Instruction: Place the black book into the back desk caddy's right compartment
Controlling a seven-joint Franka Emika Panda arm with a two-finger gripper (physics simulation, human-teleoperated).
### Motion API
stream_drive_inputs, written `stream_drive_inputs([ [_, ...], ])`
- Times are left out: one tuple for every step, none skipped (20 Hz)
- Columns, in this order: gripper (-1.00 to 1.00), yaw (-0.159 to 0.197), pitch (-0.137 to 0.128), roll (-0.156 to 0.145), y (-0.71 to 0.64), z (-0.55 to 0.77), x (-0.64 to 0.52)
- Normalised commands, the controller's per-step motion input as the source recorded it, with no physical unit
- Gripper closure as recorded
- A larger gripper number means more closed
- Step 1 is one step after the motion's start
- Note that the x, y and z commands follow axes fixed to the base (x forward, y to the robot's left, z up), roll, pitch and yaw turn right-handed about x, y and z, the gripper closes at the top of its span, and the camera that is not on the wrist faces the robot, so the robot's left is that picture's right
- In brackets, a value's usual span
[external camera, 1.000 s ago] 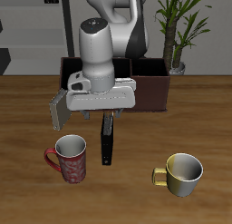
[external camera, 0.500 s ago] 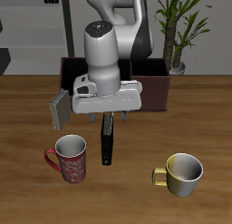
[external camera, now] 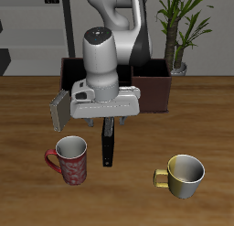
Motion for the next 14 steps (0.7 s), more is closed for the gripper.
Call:
stream_drive_inputs([
  [-1.0,-0.02,0.011,0.011,0.08,-0.12,0.0],
  [-1.0,-0.011,0.009,0.011,0.08,-0.15,-0.03],
  [-1.0,-0.056,0.018,-0.015,-0.04,-0.17,0.03],
  [-1.0,0.027,0.03,-0.007,0.04,-0.19,0.05],
  [-1.0,-0.009,0.032,-0.031,-0.04,-0.16,0.04],
  [-1.0,0.006,0.004,0.014,0.02,-0.08,0.02],
  [-1.0,0.019,0.022,0.001,-0.01,-0.16,-0.02],
  [-1.0,-0.009,0.007,-0.023,-0.04,-0.1,0.0],
  [-1.0,0.0,0.017,-0.002,-0.07,-0.17,0.0],
  [-1.0,0.0,0.0,0.0,-0.01,0.0,-0.06],
  [-1.0,-0.039,0.04,-0.015,-0.16,-0.23,-0.01],
  [-1.0,0.062,0.006,-0.011,-0.15,-0.18,0.02],
  [-1.0,-0.025,0.05,-0.024,-0.19,-0.21,0.06],
  [-1.0,0.022,0.025,-0.03,-0.06,-0.16,0.06],
])
